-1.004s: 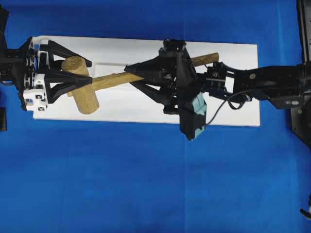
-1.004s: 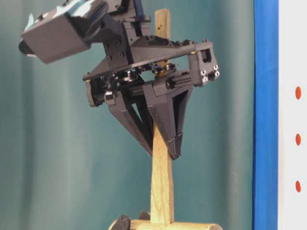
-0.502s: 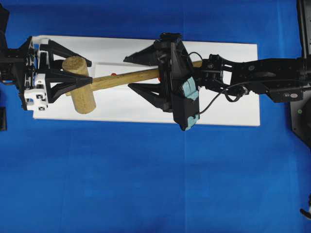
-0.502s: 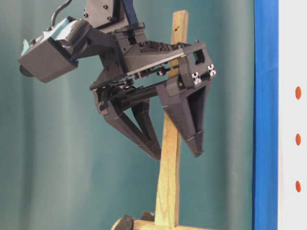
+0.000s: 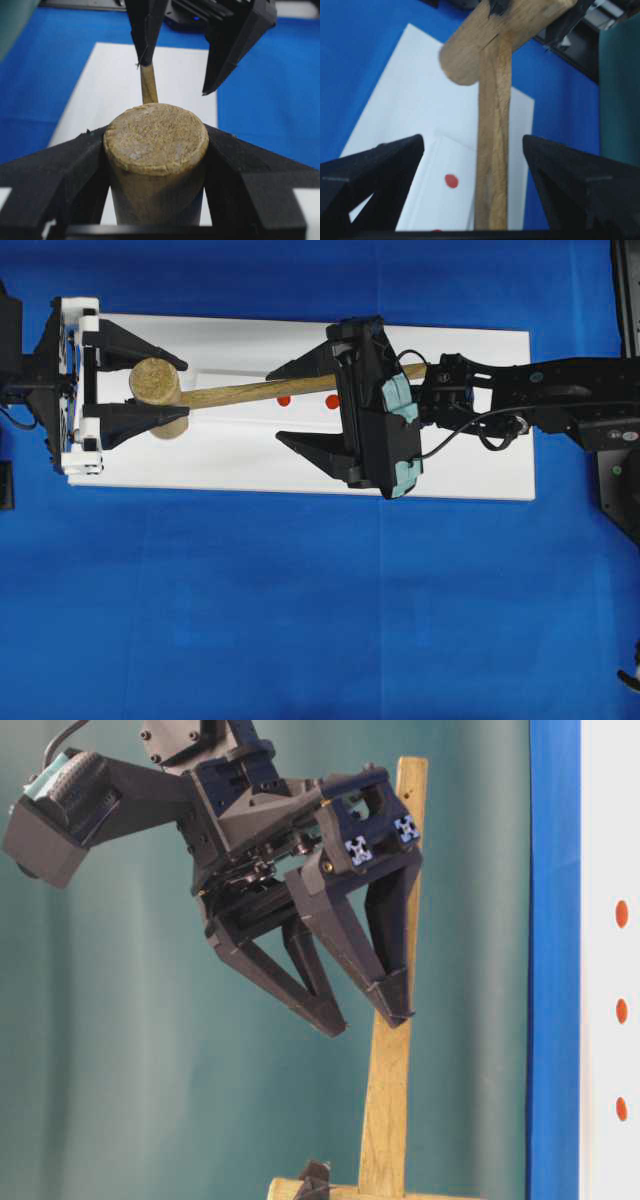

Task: Hit the mark with a hammer.

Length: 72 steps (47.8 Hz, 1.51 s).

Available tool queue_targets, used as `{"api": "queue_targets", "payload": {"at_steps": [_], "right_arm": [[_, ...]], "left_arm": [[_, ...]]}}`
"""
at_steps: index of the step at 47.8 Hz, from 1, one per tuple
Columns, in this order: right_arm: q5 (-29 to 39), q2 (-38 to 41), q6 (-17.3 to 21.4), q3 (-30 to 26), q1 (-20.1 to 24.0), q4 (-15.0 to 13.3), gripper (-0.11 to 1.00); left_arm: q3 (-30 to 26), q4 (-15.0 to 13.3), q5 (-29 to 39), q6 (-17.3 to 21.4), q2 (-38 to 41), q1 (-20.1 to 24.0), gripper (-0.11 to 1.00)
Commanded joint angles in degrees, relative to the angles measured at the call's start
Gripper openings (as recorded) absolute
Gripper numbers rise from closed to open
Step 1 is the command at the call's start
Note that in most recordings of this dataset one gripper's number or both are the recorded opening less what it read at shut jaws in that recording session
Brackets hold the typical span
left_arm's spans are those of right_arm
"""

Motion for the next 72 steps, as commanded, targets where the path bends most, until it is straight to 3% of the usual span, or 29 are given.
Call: {"api": "queue_targets", "payload": {"at_steps": [1,25,34,38,46,52,65,72], "right_arm": [[-0.2,-1.5,1.1,-1.3,-0.1,0.1,0.93],[0.1,2.9,12.0,-1.8,-2.8,0.2,0.93],[0.2,2.9,12.6,-1.8,-2.7,0.2,0.9],[0.3,2.9,12.6,-1.8,-2.6,0.2,0.78],[1.8,2.9,12.5,-1.8,-2.7,0.1,0.28],[2.2,2.9,12.7,-1.8,-2.6,0.2,0.04],[2.9,2.9,12.8,-1.9,-2.5,0.8,0.02],[2.9,2.6,12.8,-1.9,-2.3,2.5,0.02]], "left_arm": [[-1.2,0.1,-0.4,1.2,-0.7,-0.6,0.46],[-1.0,0.1,-0.2,1.4,-2.5,-3.1,0.46],[-1.1,0.1,-0.2,1.2,-2.2,-3.1,0.46],[-1.2,0.1,-0.2,1.2,-2.0,-3.1,0.46],[-1.2,0.1,-0.2,1.7,-2.0,-3.0,0.46],[-1.2,0.1,-0.2,1.7,-2.0,-2.8,0.46],[-1.2,0.1,-0.2,1.6,-2.0,-2.5,0.46],[-1.2,-0.1,-0.2,1.0,-2.0,-2.5,0.47]]}}
